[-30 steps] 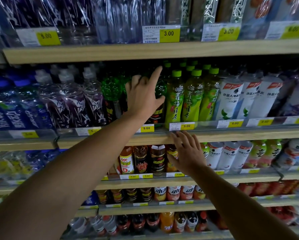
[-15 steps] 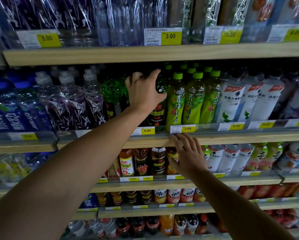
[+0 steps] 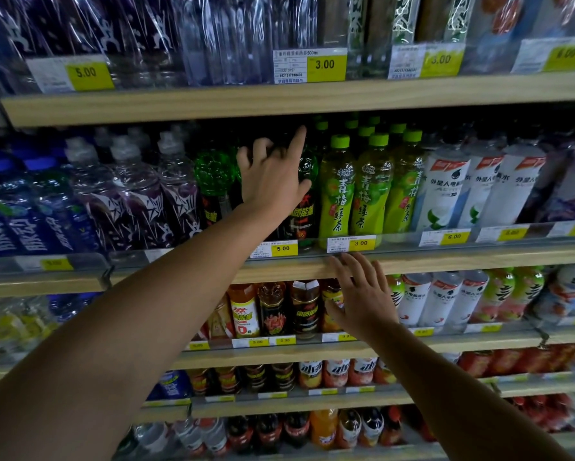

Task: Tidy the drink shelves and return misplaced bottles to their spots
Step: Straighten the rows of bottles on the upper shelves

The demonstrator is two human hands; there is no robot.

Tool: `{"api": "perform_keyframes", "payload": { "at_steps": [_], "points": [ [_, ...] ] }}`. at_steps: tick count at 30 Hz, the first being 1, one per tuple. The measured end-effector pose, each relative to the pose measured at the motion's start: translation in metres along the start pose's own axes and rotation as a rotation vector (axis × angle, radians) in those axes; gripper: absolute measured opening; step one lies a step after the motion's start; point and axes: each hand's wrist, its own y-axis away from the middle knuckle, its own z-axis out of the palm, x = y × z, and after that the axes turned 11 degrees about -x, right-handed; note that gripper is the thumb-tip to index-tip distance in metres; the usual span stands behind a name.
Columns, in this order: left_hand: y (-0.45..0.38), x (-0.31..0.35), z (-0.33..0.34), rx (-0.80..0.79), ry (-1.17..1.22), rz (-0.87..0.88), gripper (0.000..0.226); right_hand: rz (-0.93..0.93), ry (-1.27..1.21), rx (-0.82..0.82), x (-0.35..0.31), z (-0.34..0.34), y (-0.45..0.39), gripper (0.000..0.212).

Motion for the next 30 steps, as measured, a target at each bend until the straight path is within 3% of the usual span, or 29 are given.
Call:
{"api": "perform_keyframes", "payload": {
  "at_steps": [12,21,30],
  "points": [
    [0.04,-0.007,0.006,-0.04,0.025,0.081,0.074,-0.027,-0.049,-0.103,0.001,-0.023,-0.001,0.086],
    [0.132,-0.016,0.037,-0.214,0.104,0.063,0.066,-0.068,-0.118,-0.146,0.006,-0.036,0.008,0.08],
    [0.212,-0.02,0.058,-0.419,0.127,-0.068,0.067,-0.06,-0.162,-0.167,0.008,-0.028,0.036,0.072]
  ]
}}
